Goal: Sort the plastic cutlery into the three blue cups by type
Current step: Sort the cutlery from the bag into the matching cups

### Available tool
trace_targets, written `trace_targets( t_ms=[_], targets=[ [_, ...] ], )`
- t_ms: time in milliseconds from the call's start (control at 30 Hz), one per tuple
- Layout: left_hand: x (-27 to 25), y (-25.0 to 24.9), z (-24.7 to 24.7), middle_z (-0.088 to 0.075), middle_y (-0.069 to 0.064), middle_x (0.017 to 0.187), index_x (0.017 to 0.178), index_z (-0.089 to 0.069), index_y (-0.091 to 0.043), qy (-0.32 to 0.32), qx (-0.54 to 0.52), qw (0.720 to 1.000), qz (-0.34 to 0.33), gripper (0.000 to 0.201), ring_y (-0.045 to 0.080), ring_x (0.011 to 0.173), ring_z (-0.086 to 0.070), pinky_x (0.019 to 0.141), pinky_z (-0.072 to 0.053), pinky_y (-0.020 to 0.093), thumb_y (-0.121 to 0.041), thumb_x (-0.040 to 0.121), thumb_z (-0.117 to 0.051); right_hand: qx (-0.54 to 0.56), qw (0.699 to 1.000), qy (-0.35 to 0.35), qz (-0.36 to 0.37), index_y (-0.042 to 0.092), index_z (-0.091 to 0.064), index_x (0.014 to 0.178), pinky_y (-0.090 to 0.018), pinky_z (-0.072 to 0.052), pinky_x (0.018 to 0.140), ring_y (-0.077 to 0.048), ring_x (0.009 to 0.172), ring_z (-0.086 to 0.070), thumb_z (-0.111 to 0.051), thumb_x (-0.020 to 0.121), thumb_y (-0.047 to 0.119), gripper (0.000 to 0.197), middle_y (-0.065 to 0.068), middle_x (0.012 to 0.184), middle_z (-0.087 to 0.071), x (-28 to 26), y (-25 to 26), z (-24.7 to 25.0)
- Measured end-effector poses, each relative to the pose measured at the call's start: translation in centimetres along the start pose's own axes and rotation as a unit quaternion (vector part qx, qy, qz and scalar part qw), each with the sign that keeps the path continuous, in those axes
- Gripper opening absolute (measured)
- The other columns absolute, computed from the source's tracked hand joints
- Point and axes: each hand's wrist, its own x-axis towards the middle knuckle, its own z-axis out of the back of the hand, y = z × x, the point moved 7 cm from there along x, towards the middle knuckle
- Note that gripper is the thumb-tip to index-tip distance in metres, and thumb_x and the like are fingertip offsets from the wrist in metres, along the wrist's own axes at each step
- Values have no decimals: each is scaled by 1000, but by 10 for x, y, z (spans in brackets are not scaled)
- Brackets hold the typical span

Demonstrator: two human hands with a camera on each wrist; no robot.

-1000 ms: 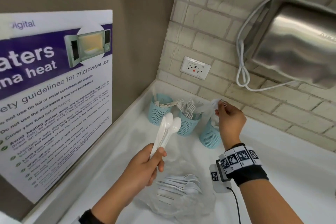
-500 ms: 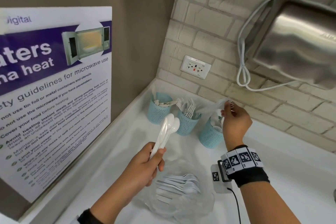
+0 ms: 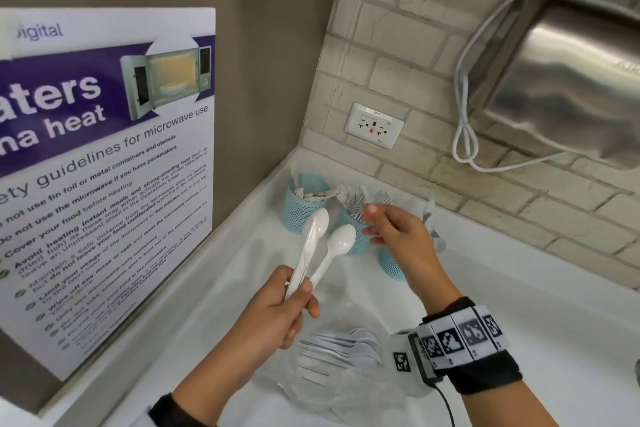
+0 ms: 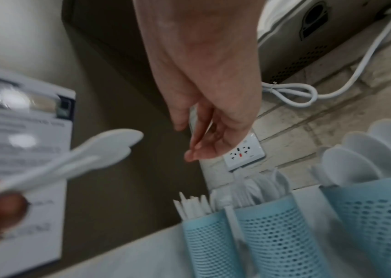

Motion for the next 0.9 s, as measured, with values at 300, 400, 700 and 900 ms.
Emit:
trace_targets(
  t_ms=[300, 400, 700, 900],
  targets=[
    [-1, 0, -8, -67, 1, 73, 103, -57, -17, 37, 23, 999, -13, 22, 11, 46, -36, 46, -27, 21, -33, 98, -43, 207, 954, 165, -139, 5, -68, 100, -15, -45, 52, -6, 53, -50, -68, 81, 22, 25, 0, 74, -61, -49, 6, -42],
    [-5, 0, -16, -65, 2, 69, 103, -61, -18, 84, 27, 996, -4, 27, 11, 43, -34, 43, -25, 20, -35, 99, -40, 240, 943, 166, -162, 8, -69, 96, -13, -40, 45, -4, 49, -42, -65, 84, 25, 21, 2, 67, -53, -54, 5, -42],
    [-1, 7, -17, -55, -2, 62, 103, -65, -26, 67, 38, 997, -13, 27, 7, 42, -31, 42, -25, 20, -32, 100, -40, 231, 956, 60, -167, 14, -64, 91, -13, -45, 48, -3, 49, -44, -66, 87, 24, 11, 3, 67, -57, -45, -1, 0],
    [2, 5, -18, -48, -4, 57, 100, -68, -26, 55, 45, 997, -26, 29, 8, 43, -30, 41, -26, 18, -32, 100, -40, 276, 953, -5, -127, 16, -66, 82, -12, -45, 46, -4, 51, -49, -66, 88, 22, 7, 0, 69, -55, -37, 4, 35]
  ],
)
